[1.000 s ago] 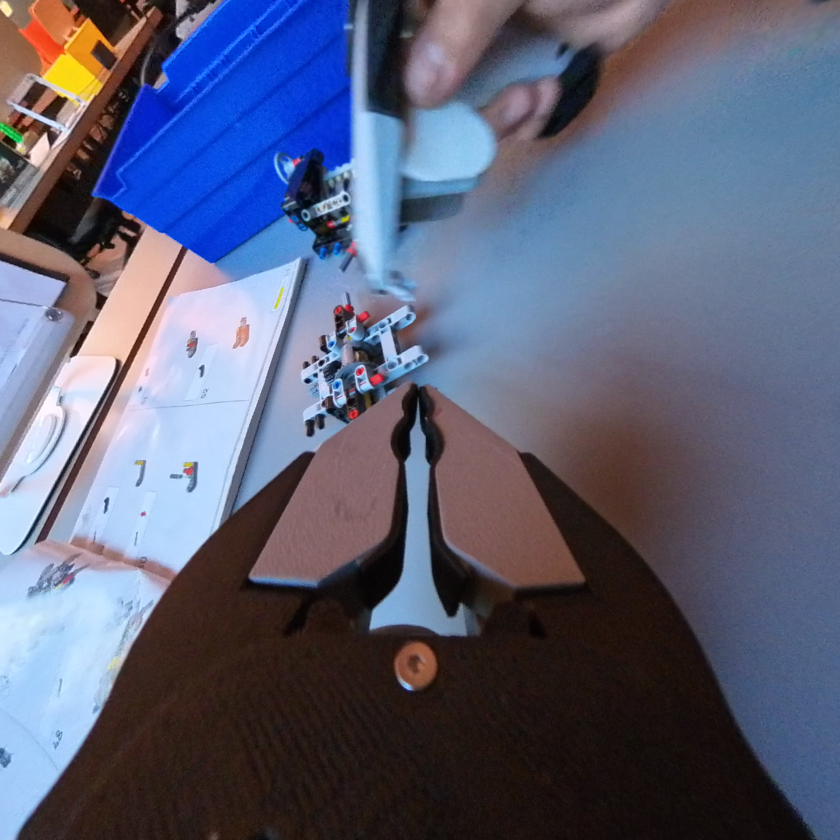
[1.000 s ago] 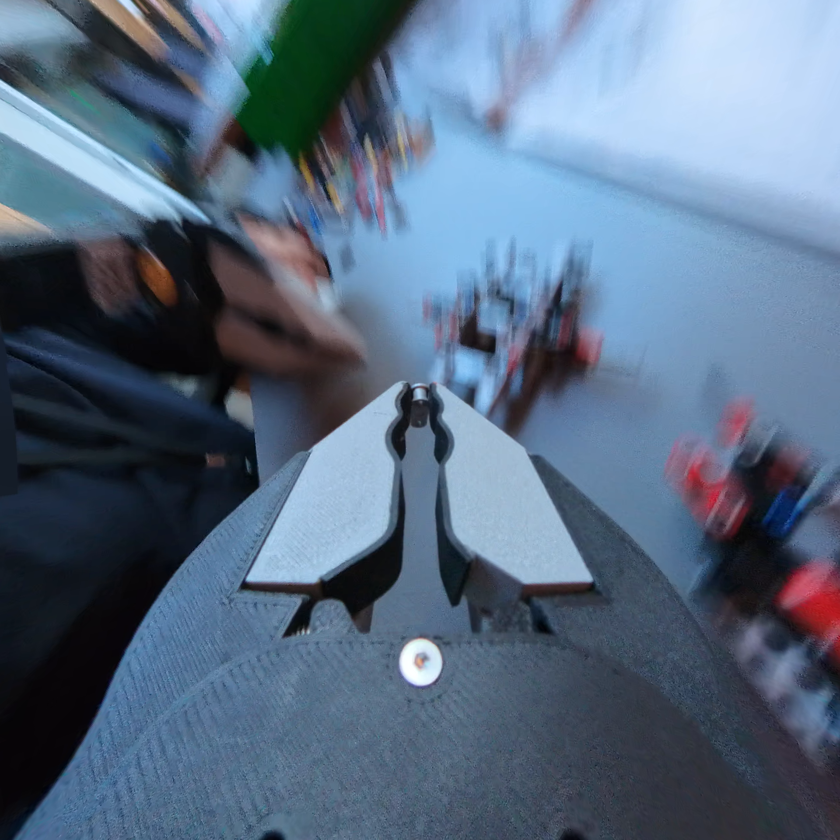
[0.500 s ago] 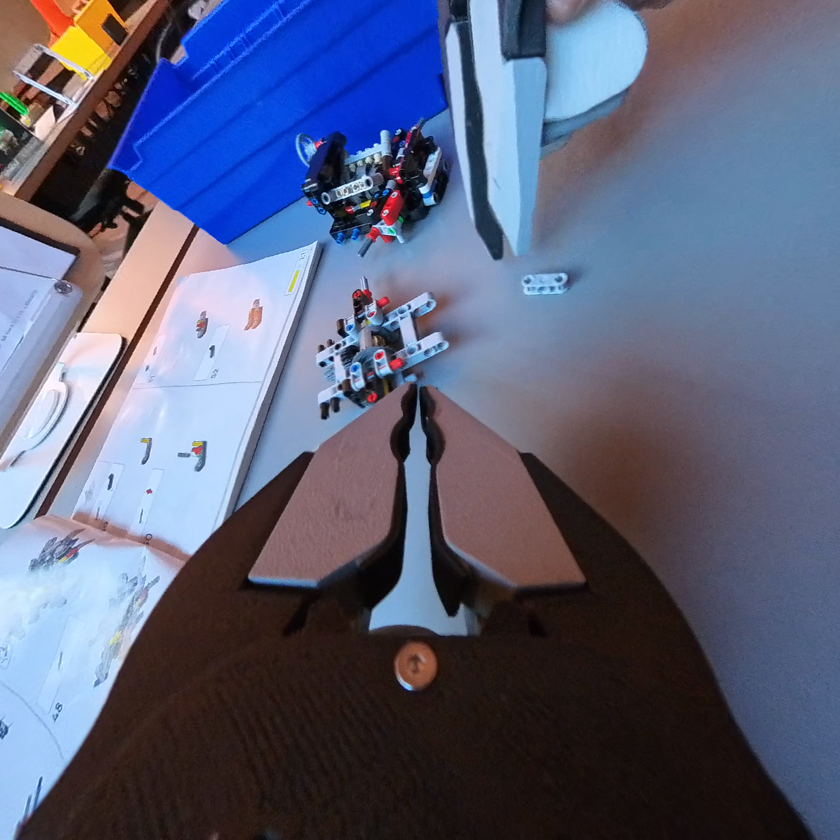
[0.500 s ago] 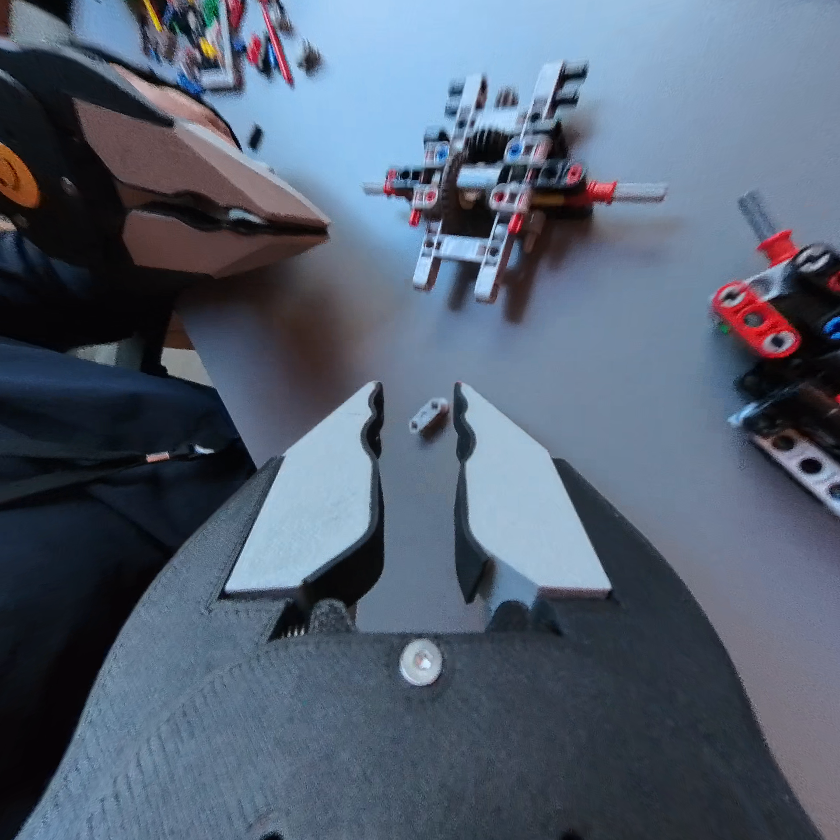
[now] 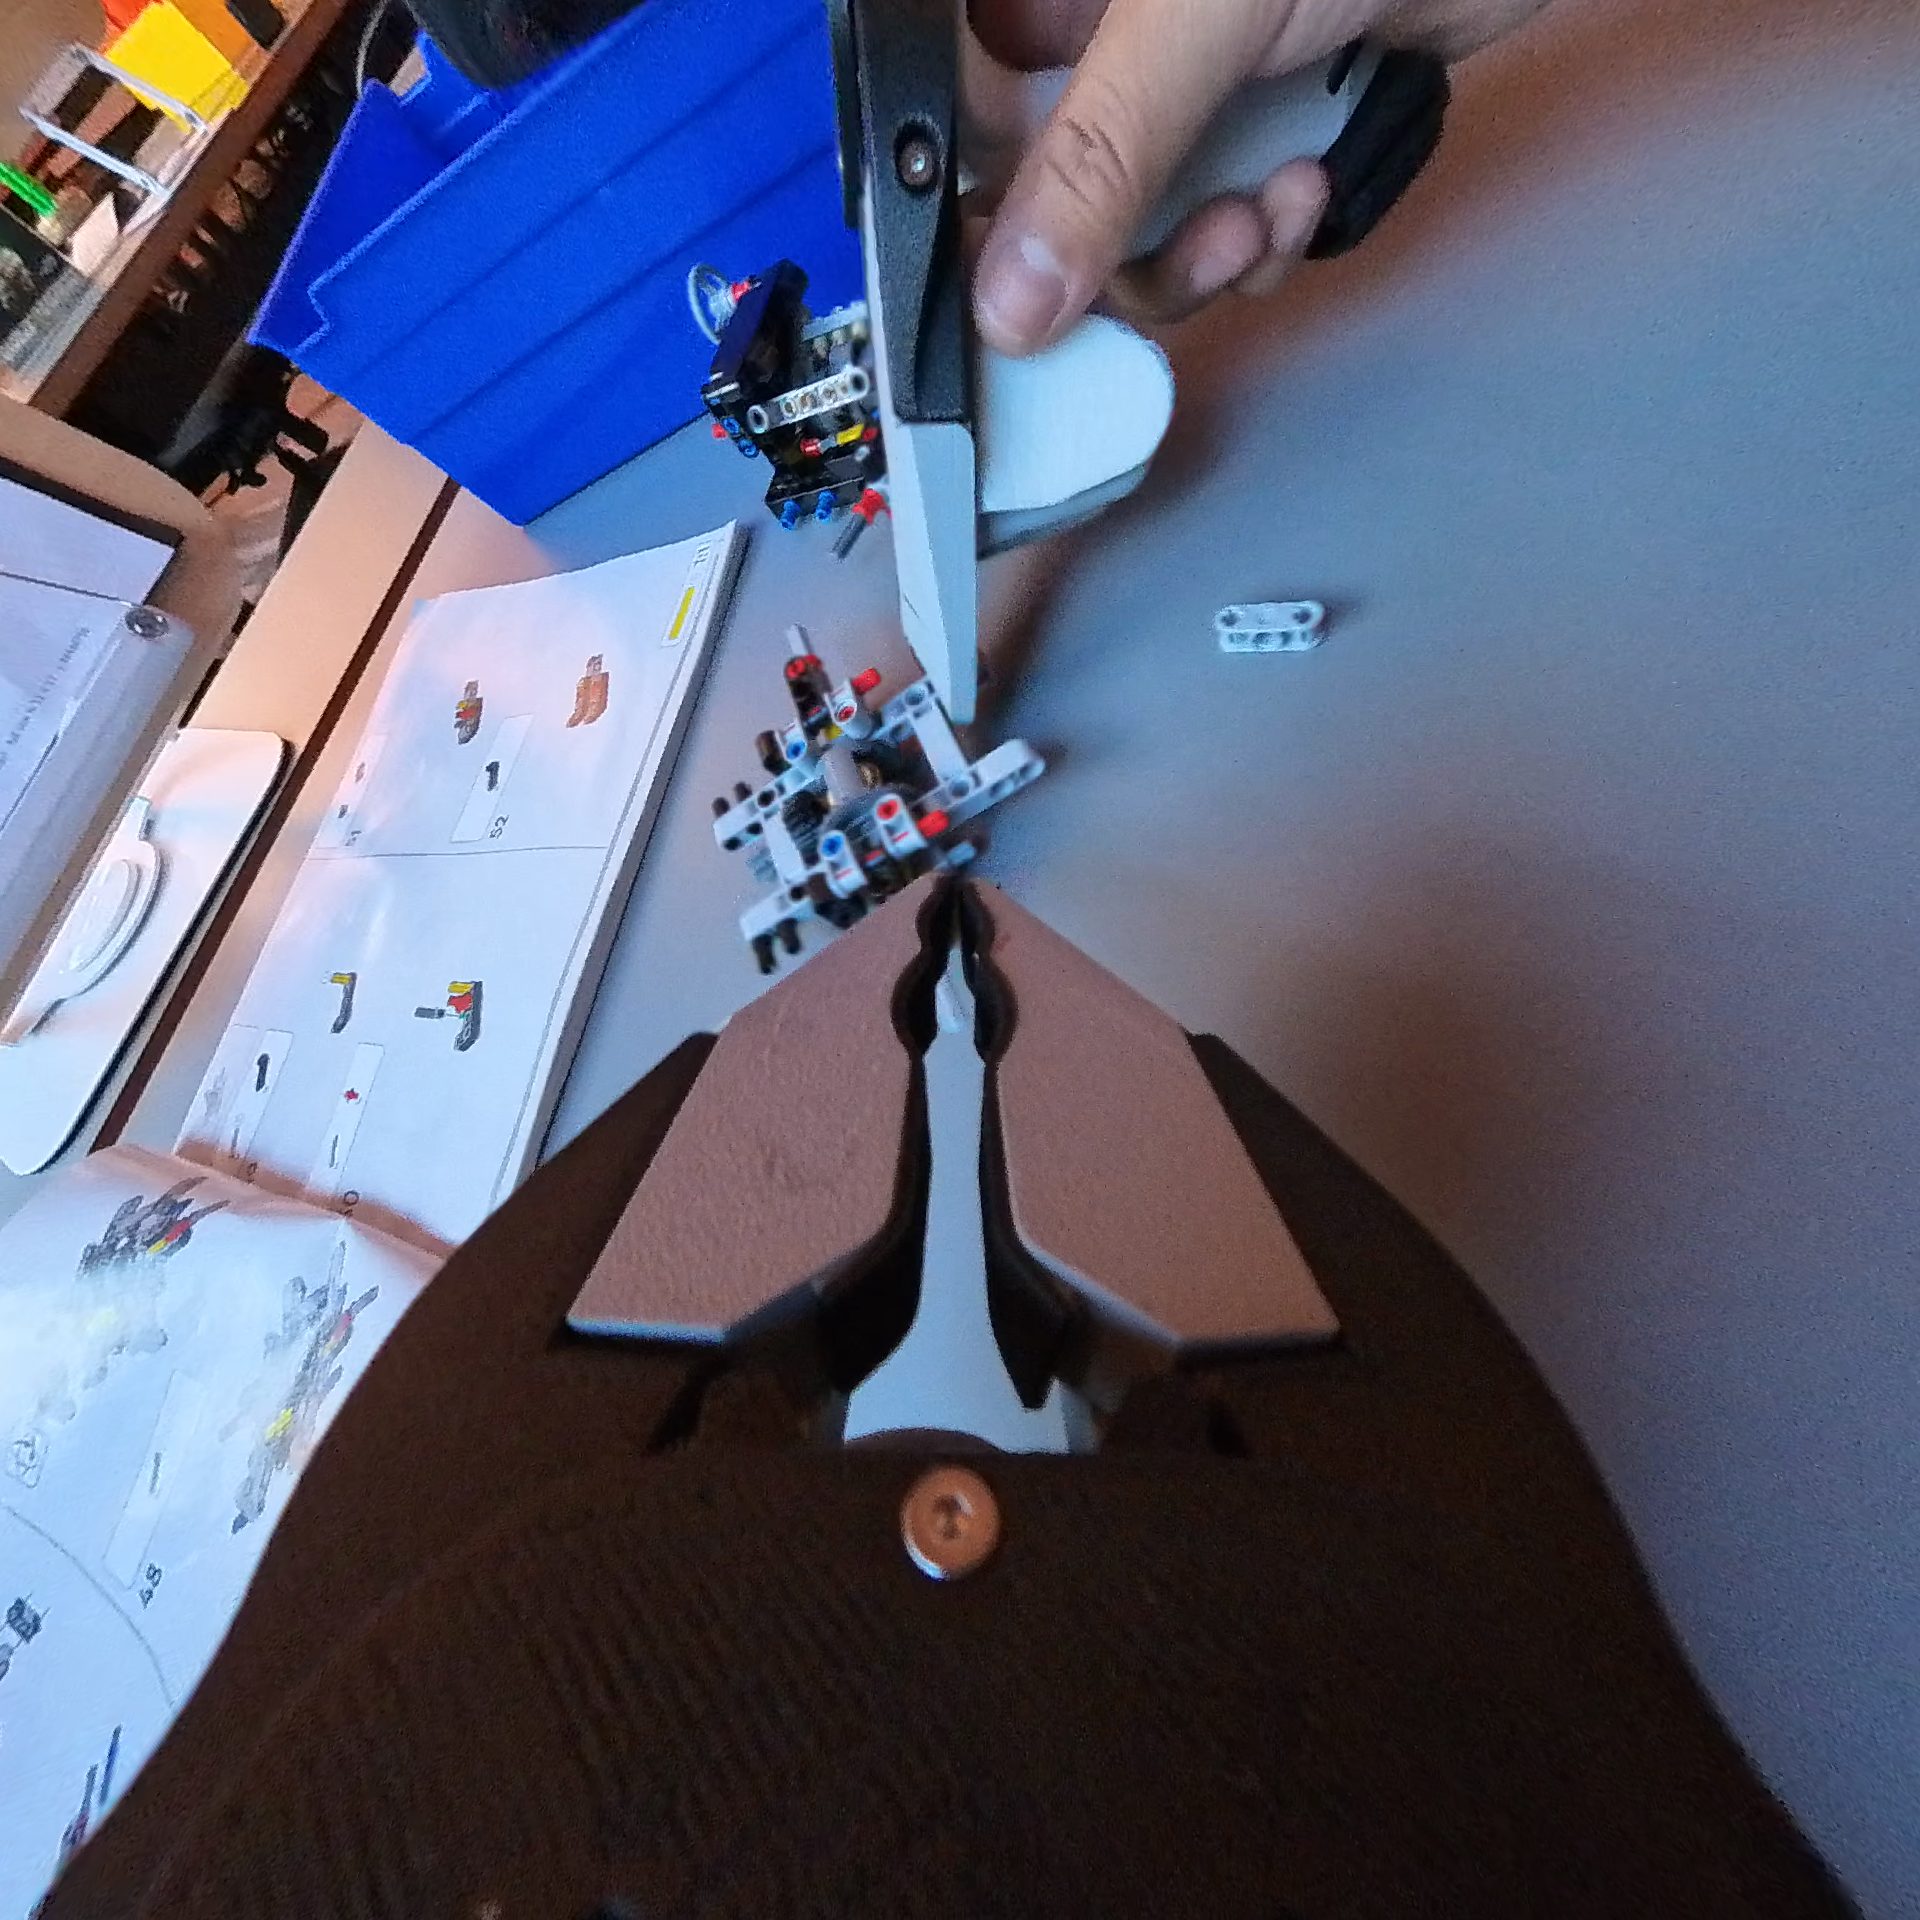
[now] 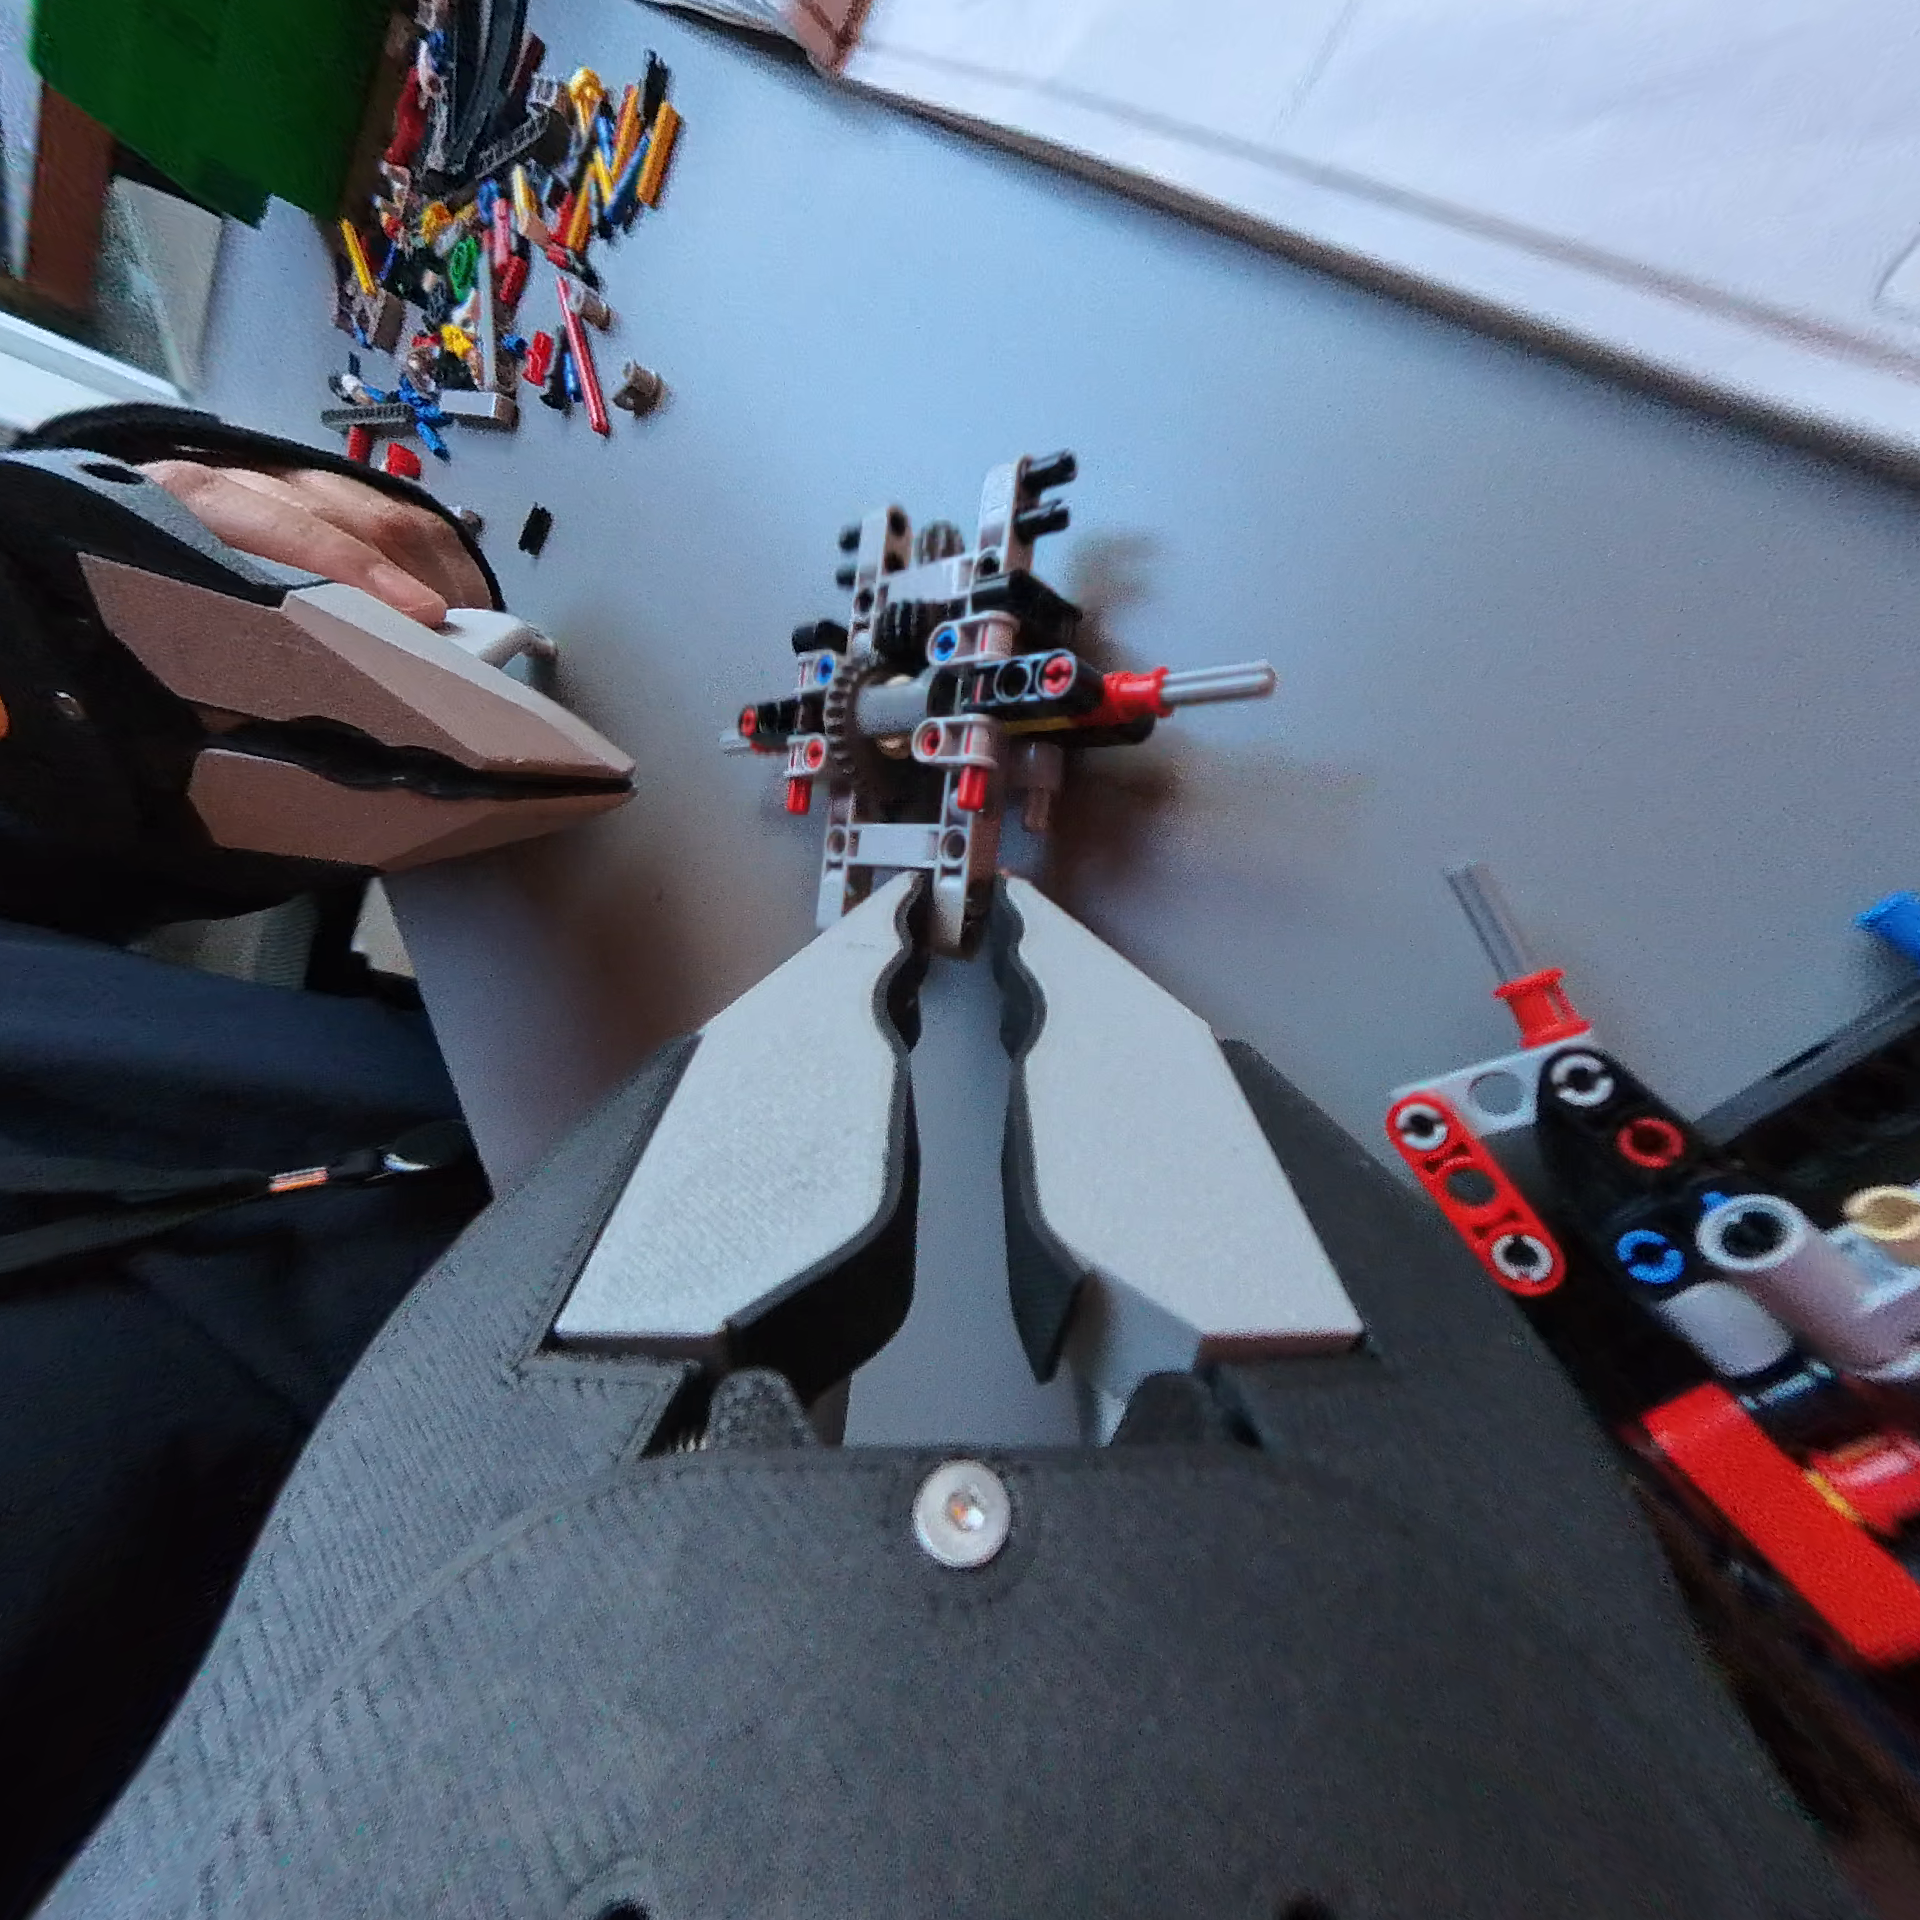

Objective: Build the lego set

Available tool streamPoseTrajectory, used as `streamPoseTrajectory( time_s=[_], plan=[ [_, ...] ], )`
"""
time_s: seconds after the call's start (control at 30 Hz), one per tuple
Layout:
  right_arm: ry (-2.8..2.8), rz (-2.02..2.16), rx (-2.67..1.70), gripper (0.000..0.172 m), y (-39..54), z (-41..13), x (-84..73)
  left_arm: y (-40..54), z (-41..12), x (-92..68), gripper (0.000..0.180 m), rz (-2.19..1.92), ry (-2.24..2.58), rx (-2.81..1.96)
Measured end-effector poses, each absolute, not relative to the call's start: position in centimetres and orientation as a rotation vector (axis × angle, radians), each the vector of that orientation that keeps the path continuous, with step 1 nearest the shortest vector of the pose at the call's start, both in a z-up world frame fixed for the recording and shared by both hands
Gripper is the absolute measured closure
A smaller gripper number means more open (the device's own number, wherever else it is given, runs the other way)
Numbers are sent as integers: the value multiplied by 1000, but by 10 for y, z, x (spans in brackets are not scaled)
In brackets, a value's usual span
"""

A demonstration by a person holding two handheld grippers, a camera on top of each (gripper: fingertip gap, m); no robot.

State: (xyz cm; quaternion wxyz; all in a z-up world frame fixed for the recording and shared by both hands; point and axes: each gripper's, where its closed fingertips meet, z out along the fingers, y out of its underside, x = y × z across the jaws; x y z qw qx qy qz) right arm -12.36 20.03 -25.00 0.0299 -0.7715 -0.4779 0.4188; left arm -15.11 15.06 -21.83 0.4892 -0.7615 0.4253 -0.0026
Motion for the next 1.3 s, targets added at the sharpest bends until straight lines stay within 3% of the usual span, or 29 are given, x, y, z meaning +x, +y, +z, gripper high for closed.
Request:
streamPoseTrajectory(
  time_s=[0.13, 0.33, 0.53, 0.6, 0.77, 1.0, 1.3],
  plan=[
    [-1645, 975, -2147, 164, 209, -226, -129, 155, -213, -161, 180, -12, 971, -1864],
    [-1894, -80, -1343, 164, 222, -176, -144, 165, -196, -183, 175, -38, 824, -1854],
    [-1932, -521, -770, 164, 197, -196, -155, 167, -200, -198, 161, -11, 818, -1883],
    [-1955, -543, -748, 164, 191, -207, -153, 164, -205, -196, 155, -15, 880, -1880],
    [-2058, -467, -781, 165, 173, -232, -145, 150, -224, -188, 158, 3, 1073, -1893],
    [-2069, -210, -997, 142, 165, -233, -130, 148, -237, -188, 157, 35, 1121, -1930],
    [-1740, 540, -1626, 141, 171, -224, -66, 153, -215, -192, 162, -35, 960, -1915]
  ],
)
